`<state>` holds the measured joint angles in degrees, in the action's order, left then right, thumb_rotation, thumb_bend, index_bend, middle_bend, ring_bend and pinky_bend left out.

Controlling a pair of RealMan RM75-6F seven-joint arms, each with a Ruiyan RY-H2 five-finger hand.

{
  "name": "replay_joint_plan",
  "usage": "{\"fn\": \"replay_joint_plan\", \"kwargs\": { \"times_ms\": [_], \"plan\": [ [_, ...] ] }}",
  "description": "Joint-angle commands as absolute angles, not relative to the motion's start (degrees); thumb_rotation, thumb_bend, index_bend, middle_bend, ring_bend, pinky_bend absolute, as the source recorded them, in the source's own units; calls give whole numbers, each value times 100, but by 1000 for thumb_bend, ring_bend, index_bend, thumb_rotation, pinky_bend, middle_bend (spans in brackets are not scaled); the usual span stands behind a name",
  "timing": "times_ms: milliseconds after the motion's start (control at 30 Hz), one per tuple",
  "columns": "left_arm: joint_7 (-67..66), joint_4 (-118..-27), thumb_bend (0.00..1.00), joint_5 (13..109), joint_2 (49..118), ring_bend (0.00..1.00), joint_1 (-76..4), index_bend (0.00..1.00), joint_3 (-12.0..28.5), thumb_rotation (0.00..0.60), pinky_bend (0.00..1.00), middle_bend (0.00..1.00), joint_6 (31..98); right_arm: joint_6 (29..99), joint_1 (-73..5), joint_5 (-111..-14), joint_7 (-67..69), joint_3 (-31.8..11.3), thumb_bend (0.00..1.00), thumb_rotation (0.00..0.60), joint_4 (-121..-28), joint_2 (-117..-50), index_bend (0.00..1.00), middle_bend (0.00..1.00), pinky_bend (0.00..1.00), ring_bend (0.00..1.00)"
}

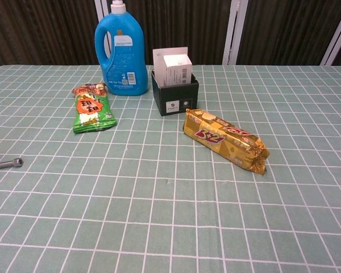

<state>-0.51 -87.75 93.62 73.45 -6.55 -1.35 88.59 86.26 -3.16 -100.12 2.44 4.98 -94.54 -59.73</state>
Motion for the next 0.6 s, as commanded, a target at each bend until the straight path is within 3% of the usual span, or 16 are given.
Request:
{"fn": "replay_joint_plan", "kwargs": {
  "times_ms": [33,67,133,200,267,333,433,600],
  "plan": [
    [12,-8599,420,9260,7464,7,-737,75,-59,600,121,71,8718,8631,-314,-10011,251,497,149,600,-9459,-5969,0,0,0,0],
    [36,-8479,420,9181,7542,17,-771,75,-6,600,137,82,8654,8632,-314,-10013,261,498,149,600,-9461,-5967,0,0,0,0],
    [57,-8044,420,8953,7804,140,-890,78,197,600,262,185,8505,8644,-309,-10034,271,508,149,600,-9461,-5958,0,0,0,0],
    [165,-7450,422,8744,8144,366,-1066,100,443,600,498,388,8355,8681,-299,-10055,279,507,149,600,-9463,-5958,0,0,0,0],
    [327,-6932,424,8518,8391,686,-1240,164,609,600,816,708,8073,8681,-296,-10064,274,514,149,600,-9462,-5960,0,0,0,0],
    [530,-6388,423,8296,8614,872,-1432,234,724,600,969,901,7682,8669,-298,-10060,269,516,149,600,-9467,-5959,0,0,0,0],
    [748,-5821,421,8161,8868,969,-1598,298,752,600,1000,989,7326,8678,-293,-10054,245,507,149,600,-9470,-5969,0,0,0,0],
    [854,-5234,420,8038,9189,1000,-1743,318,773,600,1000,1000,7064,8606,-310,-10002,195,498,149,600,-9467,-5996,0,0,0,0]
  ]
}}
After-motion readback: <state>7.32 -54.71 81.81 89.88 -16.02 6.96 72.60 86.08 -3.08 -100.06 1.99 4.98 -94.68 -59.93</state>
